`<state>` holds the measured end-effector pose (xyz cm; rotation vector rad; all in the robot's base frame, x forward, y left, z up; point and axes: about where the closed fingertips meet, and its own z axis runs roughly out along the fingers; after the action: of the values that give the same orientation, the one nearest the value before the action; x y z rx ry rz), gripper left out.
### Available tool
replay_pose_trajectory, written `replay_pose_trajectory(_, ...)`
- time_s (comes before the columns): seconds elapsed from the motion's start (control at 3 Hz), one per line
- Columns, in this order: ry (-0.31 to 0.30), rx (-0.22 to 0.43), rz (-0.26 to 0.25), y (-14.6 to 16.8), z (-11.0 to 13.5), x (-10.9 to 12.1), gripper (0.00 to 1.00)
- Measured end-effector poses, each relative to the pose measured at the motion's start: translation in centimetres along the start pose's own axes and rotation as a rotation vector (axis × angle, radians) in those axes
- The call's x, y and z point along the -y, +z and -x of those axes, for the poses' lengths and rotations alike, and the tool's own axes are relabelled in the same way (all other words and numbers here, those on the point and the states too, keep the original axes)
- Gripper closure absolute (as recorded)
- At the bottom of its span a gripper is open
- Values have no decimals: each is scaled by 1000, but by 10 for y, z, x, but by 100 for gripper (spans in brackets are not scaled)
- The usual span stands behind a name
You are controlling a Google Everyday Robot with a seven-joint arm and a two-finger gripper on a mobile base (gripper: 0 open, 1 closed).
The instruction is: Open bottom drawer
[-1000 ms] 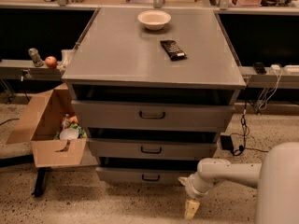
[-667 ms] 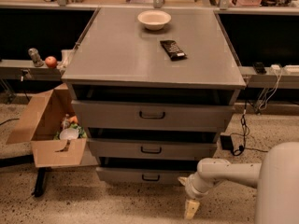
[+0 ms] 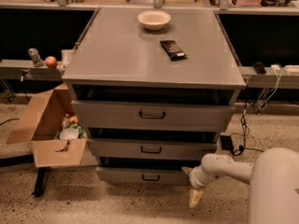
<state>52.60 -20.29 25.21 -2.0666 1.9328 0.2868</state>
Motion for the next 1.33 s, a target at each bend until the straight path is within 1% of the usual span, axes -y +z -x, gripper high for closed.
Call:
replay_pose_trajectory(0.33,1,-6,-13,16,-19,23,0)
replay_pose_trajectory(0.67,15,-17,-6,42,-38,40,0)
replay_pose_trajectory(1.0,34,-20,2,66,-49,50,0)
replay_pose_trajectory(1.33,50,-16,23,90,-55,51,19)
